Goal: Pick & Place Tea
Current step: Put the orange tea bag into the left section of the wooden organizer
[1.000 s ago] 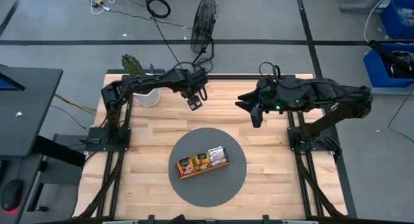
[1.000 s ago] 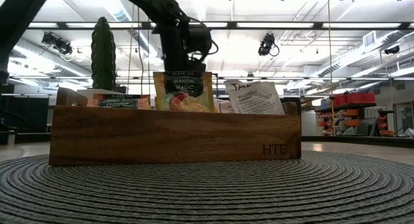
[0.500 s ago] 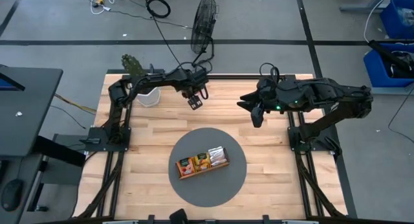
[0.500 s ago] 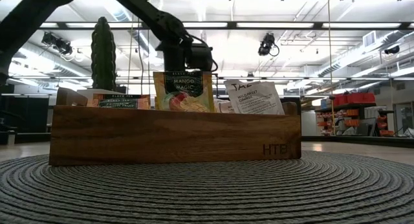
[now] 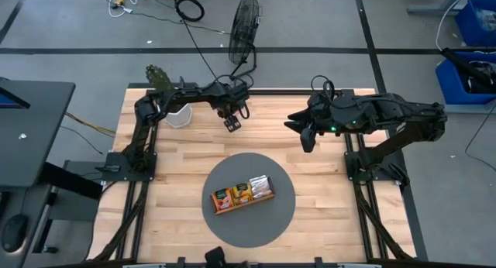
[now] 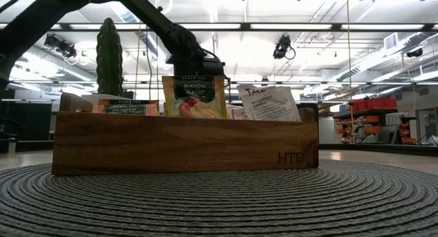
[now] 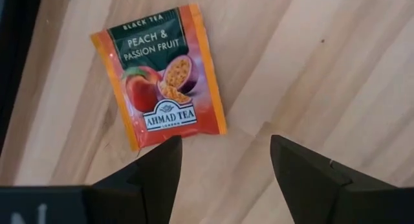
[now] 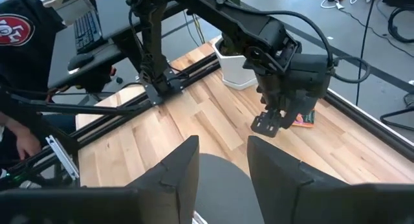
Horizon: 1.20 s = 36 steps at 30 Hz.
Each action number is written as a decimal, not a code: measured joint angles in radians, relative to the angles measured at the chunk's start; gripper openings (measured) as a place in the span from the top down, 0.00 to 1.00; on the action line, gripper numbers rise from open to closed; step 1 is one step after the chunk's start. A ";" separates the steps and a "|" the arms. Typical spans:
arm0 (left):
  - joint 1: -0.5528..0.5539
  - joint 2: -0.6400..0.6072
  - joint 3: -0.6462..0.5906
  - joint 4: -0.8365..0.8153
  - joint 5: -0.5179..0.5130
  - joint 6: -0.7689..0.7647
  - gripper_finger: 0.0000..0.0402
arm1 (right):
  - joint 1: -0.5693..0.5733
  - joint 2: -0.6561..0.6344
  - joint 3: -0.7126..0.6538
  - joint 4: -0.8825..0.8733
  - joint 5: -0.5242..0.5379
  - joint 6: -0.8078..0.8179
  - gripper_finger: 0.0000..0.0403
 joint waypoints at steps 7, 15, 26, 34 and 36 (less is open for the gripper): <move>0.011 0.003 0.000 0.017 -0.002 0.040 0.40 | 0.000 0.000 0.000 0.000 0.019 0.001 0.66; 0.025 0.019 0.001 0.025 0.006 0.069 0.42 | 0.000 0.000 0.000 0.000 0.026 0.004 0.66; 0.026 0.058 0.002 0.005 0.029 0.107 0.53 | -0.001 0.001 0.000 -0.011 0.053 0.008 0.66; 0.027 0.059 0.002 -0.009 0.043 0.138 0.75 | -0.001 0.001 0.000 -0.017 0.071 0.008 0.66; 0.027 0.060 0.001 -0.012 0.067 0.137 0.83 | -0.005 0.002 0.000 -0.019 0.071 0.008 0.66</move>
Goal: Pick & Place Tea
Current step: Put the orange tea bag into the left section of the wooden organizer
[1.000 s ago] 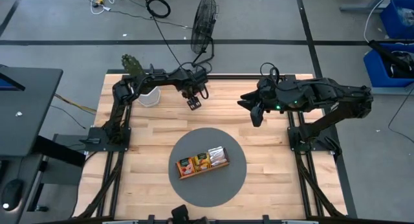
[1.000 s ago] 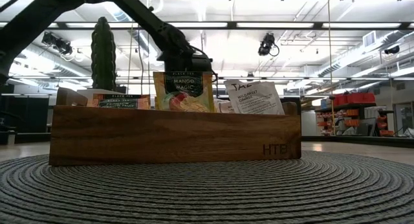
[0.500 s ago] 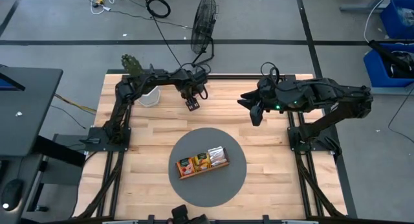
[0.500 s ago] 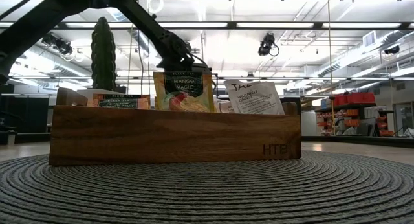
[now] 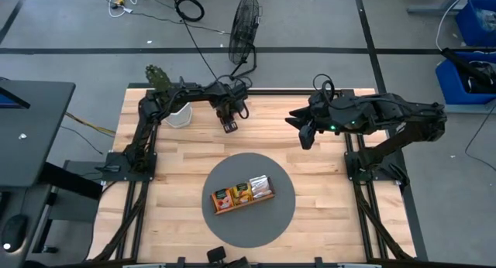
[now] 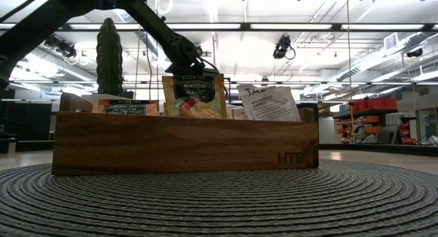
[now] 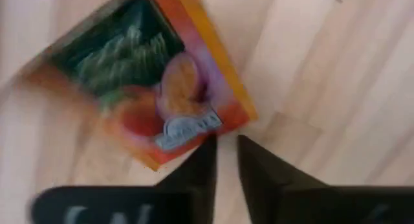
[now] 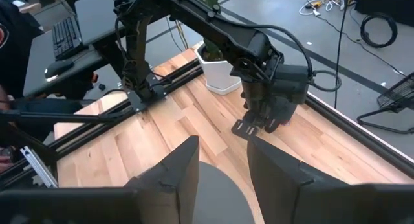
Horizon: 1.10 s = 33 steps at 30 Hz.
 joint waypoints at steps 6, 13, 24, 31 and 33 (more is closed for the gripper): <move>-0.001 0.002 -0.001 -0.020 0.048 0.009 0.99 | -0.006 0.006 0.000 0.000 0.002 0.000 0.66; -0.021 0.000 0.003 -0.143 0.090 0.021 0.99 | -0.006 0.009 0.000 0.002 0.001 0.000 0.66; -0.054 -0.034 0.115 -0.117 0.026 -0.008 0.95 | -0.006 0.010 0.000 0.005 0.000 0.005 0.66; -0.057 -0.027 0.127 -0.019 0.025 0.006 0.68 | -0.005 0.010 0.000 0.005 -0.004 0.041 0.66; -0.053 -0.012 0.126 -0.024 0.006 0.005 0.59 | -0.005 0.010 0.000 0.004 -0.004 0.043 0.66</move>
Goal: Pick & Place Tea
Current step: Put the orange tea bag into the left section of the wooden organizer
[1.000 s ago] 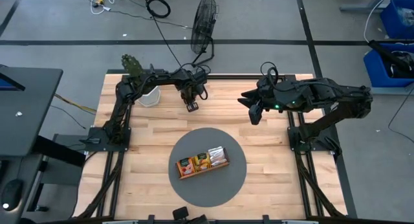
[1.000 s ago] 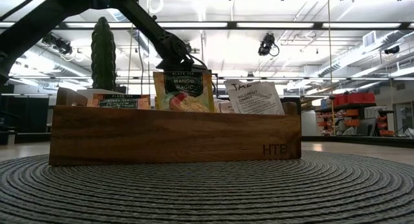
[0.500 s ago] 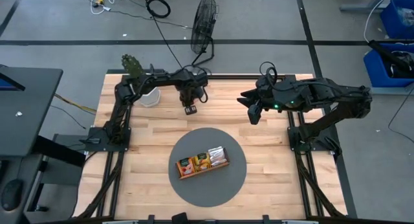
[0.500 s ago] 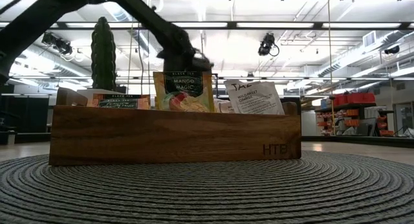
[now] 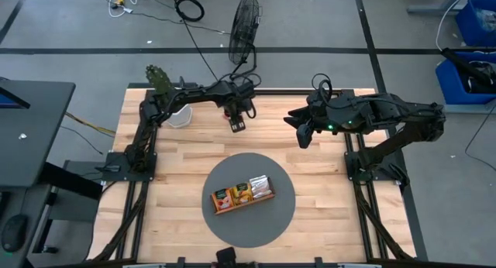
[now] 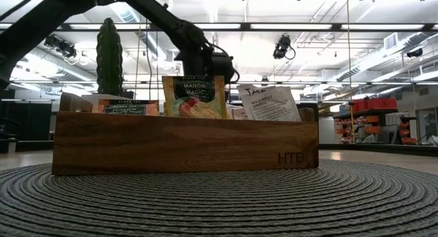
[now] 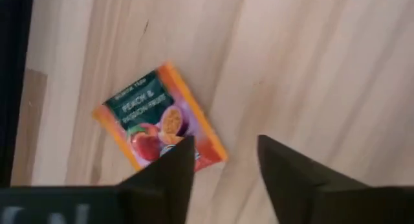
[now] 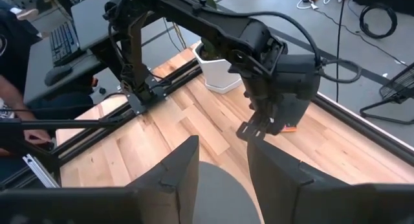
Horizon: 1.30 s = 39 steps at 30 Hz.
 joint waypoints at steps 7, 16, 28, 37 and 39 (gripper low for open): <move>0.026 0.054 -0.001 -0.013 -0.016 -0.034 0.39 | 0.000 0.000 0.000 -0.003 0.000 -0.005 0.66; 0.024 0.086 0.001 -0.016 -0.020 -0.036 0.47 | 0.000 0.000 0.000 -0.007 0.001 0.002 0.66; 0.022 0.086 0.003 -0.063 -0.033 -0.012 0.96 | 0.000 0.000 0.000 -0.014 0.003 0.002 0.66; -0.011 0.062 -0.004 -0.103 -0.034 -0.018 0.98 | 0.000 0.000 0.000 -0.013 0.053 0.028 0.66; -0.023 0.033 -0.003 -0.093 -0.034 -0.023 0.98 | 0.000 0.000 0.000 -0.013 0.092 0.038 0.66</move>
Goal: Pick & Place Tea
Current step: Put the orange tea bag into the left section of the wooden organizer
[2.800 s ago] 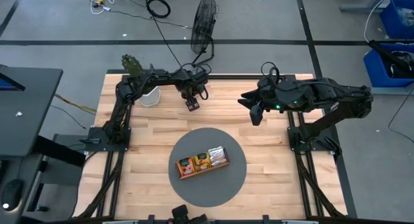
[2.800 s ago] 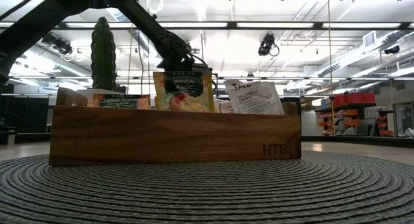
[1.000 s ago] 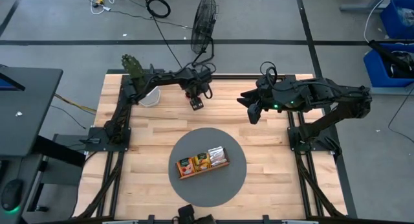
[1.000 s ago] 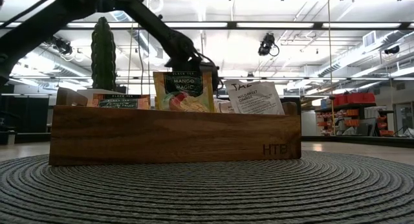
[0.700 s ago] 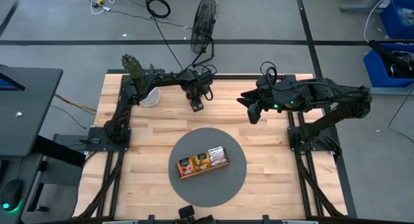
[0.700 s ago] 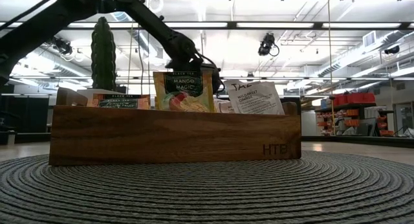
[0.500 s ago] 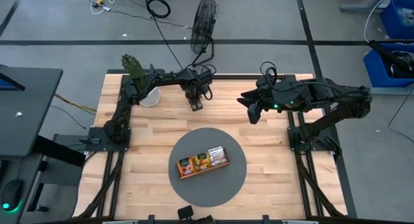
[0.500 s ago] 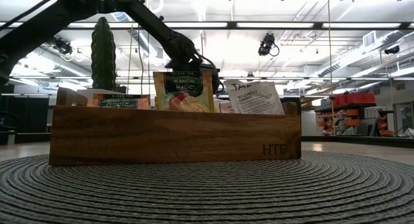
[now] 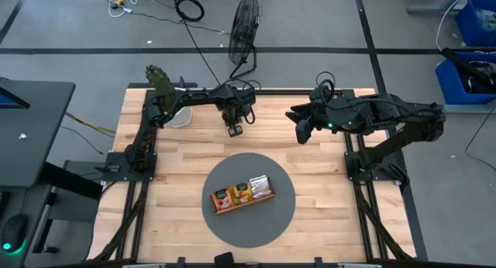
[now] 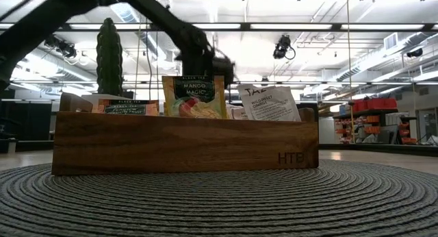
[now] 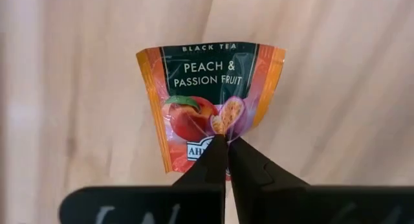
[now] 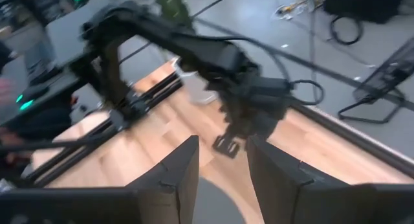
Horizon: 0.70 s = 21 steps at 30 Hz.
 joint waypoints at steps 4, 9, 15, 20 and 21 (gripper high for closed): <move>-0.018 -0.069 0.002 0.006 -0.014 -0.005 0.98 | -0.001 0.000 0.000 -0.003 0.083 0.044 0.66; -0.052 -0.173 0.002 0.027 -0.027 -0.030 0.99 | -0.017 0.000 0.000 -0.054 0.157 0.247 0.66; -0.113 -0.305 0.002 0.063 -0.092 -0.080 0.99 | -0.047 0.005 0.000 -0.238 0.174 0.490 0.66; -0.177 -0.401 0.002 0.116 -0.185 -0.101 0.99 | -0.047 0.036 0.000 -0.310 0.195 0.582 0.66; -0.188 -0.418 0.002 0.120 -0.187 -0.115 0.99 | -0.047 0.044 0.000 -0.303 0.185 0.571 0.66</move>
